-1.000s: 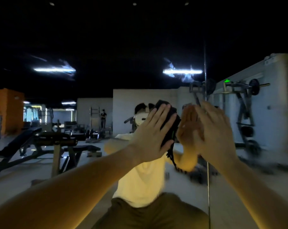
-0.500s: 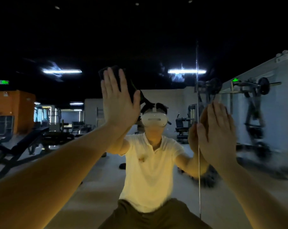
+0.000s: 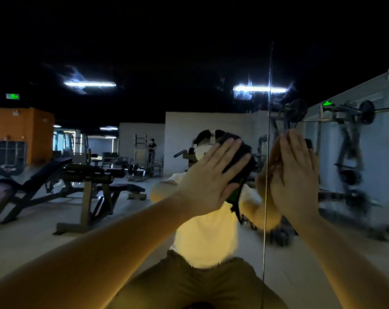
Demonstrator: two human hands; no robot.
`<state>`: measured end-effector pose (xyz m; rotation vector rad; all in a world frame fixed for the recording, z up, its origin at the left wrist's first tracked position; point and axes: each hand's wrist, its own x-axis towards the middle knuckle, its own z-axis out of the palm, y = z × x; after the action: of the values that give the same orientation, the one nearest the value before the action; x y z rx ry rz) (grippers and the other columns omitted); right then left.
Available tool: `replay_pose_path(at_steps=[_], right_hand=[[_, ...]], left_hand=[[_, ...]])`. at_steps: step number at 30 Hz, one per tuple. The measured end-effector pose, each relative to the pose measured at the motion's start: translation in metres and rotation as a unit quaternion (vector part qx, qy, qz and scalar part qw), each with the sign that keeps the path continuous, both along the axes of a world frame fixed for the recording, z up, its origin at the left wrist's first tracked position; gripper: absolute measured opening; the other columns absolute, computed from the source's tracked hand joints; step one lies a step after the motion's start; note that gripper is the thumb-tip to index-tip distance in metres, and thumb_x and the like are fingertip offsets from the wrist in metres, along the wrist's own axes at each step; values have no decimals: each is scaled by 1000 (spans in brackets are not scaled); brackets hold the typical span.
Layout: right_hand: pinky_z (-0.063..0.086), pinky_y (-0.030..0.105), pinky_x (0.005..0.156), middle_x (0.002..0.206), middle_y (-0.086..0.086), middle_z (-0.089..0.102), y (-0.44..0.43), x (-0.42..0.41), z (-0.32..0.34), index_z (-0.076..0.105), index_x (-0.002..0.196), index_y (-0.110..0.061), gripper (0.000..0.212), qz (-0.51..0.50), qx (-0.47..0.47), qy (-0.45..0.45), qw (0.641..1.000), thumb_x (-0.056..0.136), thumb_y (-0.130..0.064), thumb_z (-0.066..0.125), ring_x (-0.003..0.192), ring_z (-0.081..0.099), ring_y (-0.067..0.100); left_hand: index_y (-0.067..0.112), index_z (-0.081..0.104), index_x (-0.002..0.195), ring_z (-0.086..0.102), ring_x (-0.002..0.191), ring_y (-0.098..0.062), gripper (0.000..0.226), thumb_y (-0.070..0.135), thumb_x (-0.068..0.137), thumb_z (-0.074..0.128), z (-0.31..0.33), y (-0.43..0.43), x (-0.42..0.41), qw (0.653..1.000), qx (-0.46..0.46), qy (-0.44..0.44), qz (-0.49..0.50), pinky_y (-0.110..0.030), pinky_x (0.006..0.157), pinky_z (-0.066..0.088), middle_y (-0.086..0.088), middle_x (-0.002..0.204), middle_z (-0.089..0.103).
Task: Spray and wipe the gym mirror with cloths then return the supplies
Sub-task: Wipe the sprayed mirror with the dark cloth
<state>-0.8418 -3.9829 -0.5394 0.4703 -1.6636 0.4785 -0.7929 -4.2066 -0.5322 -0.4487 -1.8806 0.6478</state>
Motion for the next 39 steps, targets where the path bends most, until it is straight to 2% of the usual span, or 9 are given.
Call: replay_pose_path(at_steps=[3, 8, 13, 17, 21, 27, 33, 36, 39], right_hand=[[8, 50, 129, 169, 14, 21, -2, -5, -2, 31, 159, -5, 68, -19, -4, 0, 1000, 95, -26, 30, 158, 16, 30], [14, 56, 127, 169, 16, 23, -7, -3, -6, 31, 159, -4, 65, -24, -13, -4, 1000, 98, -27, 27, 158, 16, 32], [12, 54, 128, 170, 15, 19, 0, 0, -13, 27, 161, -6, 65, -14, 16, -22, 1000, 100, -31, 23, 159, 12, 30], [9, 49, 128, 170, 14, 19, 13, 3, -15, 29, 161, -7, 66, -14, 68, -32, 997, 102, -37, 19, 159, 10, 28], [1, 40, 128, 171, 9, 16, 25, 7, -17, 28, 161, -10, 65, 10, 100, -43, 994, 102, -37, 19, 158, 4, 18], [16, 52, 128, 170, 8, 19, 36, 10, -35, 29, 162, -11, 63, 36, 120, -55, 991, 103, -32, 20, 158, 12, 21], [18, 50, 127, 169, 10, 25, 28, 20, -46, 38, 158, -9, 62, 49, 97, -74, 991, 101, -32, 26, 158, 16, 23], [16, 50, 126, 168, 13, 26, 16, 23, -56, 45, 153, -7, 58, 44, 86, -59, 994, 97, -23, 42, 157, 18, 27], [20, 54, 126, 169, 13, 24, 7, 23, -65, 44, 153, -7, 60, 43, 73, -57, 995, 95, -20, 45, 157, 18, 28]], left_hand=[[17, 2, 167, -8, 161, -32, 68, 47, 111, 27, 11, -54, 17, 992, 113, 48, 21, -47, 130, -5, -17, 173, -5], [14, 2, 167, -1, 160, -38, 70, 49, 109, 21, 7, -146, 52, 947, 293, 103, 84, -55, 129, 10, -22, 172, -1], [10, 7, 167, 0, 160, -41, 70, 47, 109, 21, 4, -125, 43, 919, 367, 133, 60, -55, 129, 6, -26, 171, 1], [11, 3, 167, -6, 161, -35, 69, 45, 111, 23, 9, -58, 18, 951, 290, 105, 8, -55, 130, 5, -21, 173, -4], [10, 6, 167, -10, 160, -31, 68, 41, 111, 29, 2, 20, -1, 968, 239, 58, -57, -47, 130, -7, -20, 173, -5], [5, 12, 165, -6, 161, -30, 68, 27, 105, 35, -27, 80, -9, 971, 184, -20, -151, -49, 131, 0, -20, 173, 2], [7, 4, 166, -7, 161, -29, 66, 38, 113, 28, -42, 51, -4, 995, 90, -7, -37, -45, 131, -2, -18, 173, 1], [7, 7, 166, -7, 161, -31, 68, 41, 113, 31, -53, 11, 6, 991, 128, 12, -26, -49, 131, 2, -19, 173, -1], [6, 12, 166, -3, 161, -33, 68, 40, 112, 35, -66, -35, 20, 984, 176, 31, -16, -51, 131, 4, -21, 173, 2]])
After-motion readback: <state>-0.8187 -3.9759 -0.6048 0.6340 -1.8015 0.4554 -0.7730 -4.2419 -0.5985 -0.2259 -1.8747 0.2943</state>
